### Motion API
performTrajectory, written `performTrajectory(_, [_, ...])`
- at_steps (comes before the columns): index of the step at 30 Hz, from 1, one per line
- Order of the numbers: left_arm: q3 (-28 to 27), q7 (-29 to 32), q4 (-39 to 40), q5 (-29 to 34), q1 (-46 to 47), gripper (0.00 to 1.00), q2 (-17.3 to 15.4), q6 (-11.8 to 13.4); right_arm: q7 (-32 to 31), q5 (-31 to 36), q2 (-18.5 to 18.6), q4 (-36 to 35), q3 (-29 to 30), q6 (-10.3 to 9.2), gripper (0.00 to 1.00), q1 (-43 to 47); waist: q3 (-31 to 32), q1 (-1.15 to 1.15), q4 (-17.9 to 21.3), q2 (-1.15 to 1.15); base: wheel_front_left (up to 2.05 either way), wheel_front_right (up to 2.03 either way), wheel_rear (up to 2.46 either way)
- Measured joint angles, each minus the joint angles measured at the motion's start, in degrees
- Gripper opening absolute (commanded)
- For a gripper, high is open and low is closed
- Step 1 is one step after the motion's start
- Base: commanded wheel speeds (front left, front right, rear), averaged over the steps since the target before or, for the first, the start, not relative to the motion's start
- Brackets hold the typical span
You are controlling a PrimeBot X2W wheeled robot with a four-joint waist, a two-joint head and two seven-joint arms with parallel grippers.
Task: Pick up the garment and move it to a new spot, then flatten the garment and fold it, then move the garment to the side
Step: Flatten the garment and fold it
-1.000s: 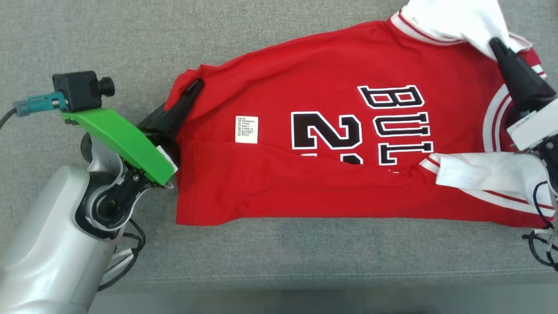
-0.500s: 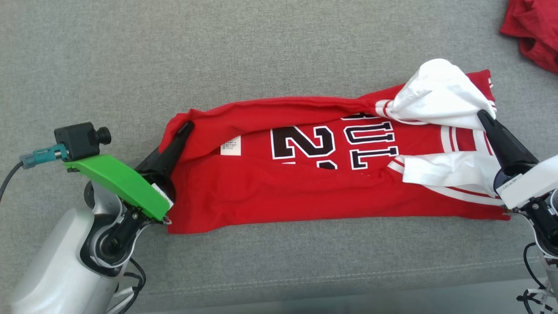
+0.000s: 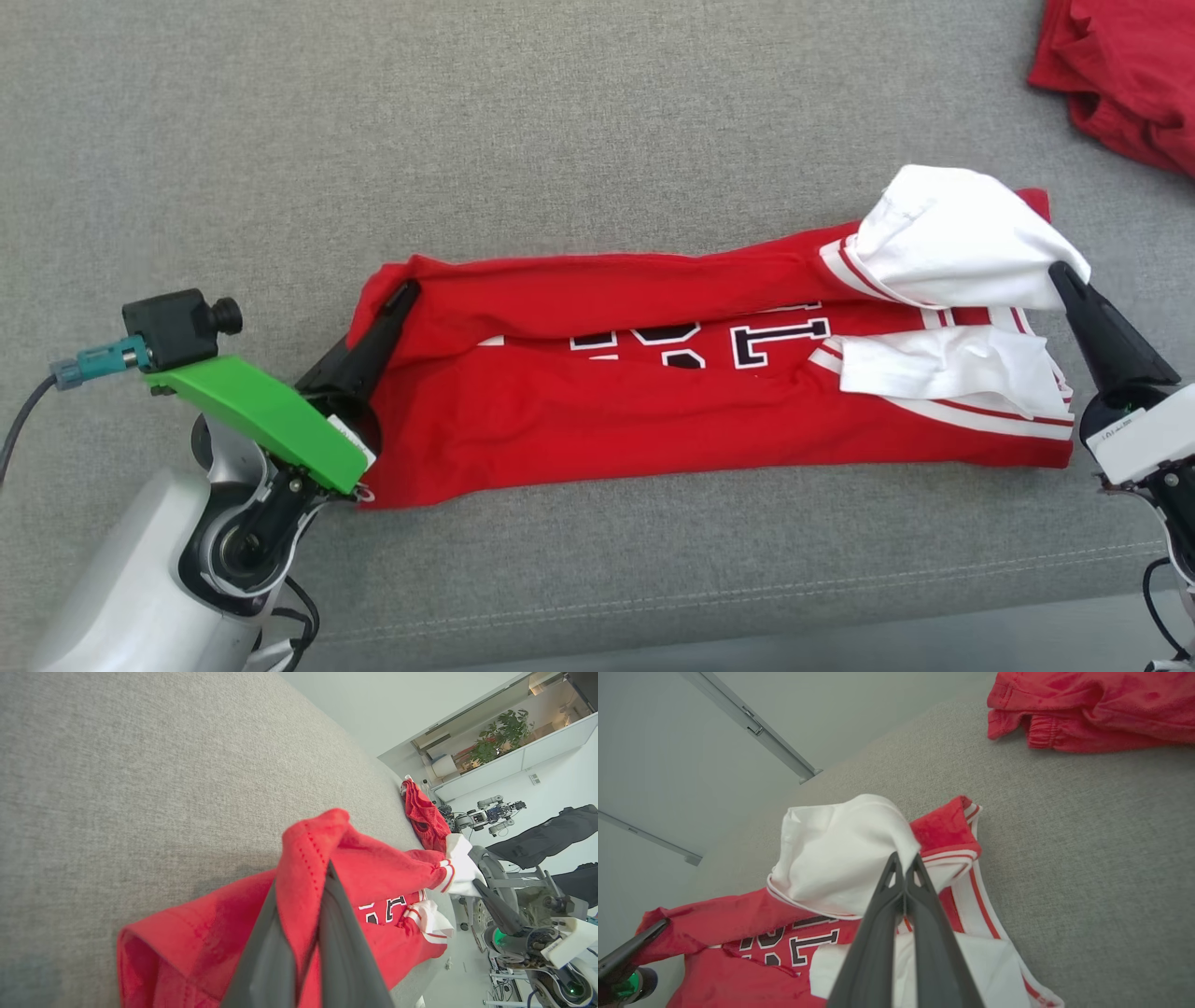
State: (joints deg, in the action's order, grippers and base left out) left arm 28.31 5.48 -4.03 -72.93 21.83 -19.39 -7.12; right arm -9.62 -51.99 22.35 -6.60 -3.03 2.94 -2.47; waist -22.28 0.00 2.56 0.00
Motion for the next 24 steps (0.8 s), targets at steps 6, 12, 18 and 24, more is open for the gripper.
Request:
performTrajectory(6, [0.2,-0.3,0.6,0.0,-1.3,0.0,0.0,0.0,0.0,-0.1,-0.1,-1.4,0.0,-0.01,0.0,2.1,-0.5,0.0,-0.3,0.0,0.0,0.0,0.0])
performTrajectory(12, [0.8,-0.5,0.8,0.0,-1.8,0.0,-0.3,0.0,0.0,-0.4,-0.1,-2.0,0.1,-0.12,0.0,3.7,-0.9,0.0,-0.6,0.0,0.0,0.0,0.0])
performTrajectory(18, [1.5,-0.4,0.8,0.0,-2.3,0.0,-1.0,0.0,0.0,-0.4,-0.1,-2.1,0.0,-0.53,0.0,5.2,-1.1,0.0,-0.8,0.0,0.0,0.0,0.0])
performTrajectory(24, [1.7,-0.2,0.8,0.0,-3.4,0.0,-1.4,0.0,0.0,-0.5,-0.1,-2.2,0.2,-0.53,0.0,6.2,-0.7,0.0,-0.9,0.0,0.0,0.0,0.0])
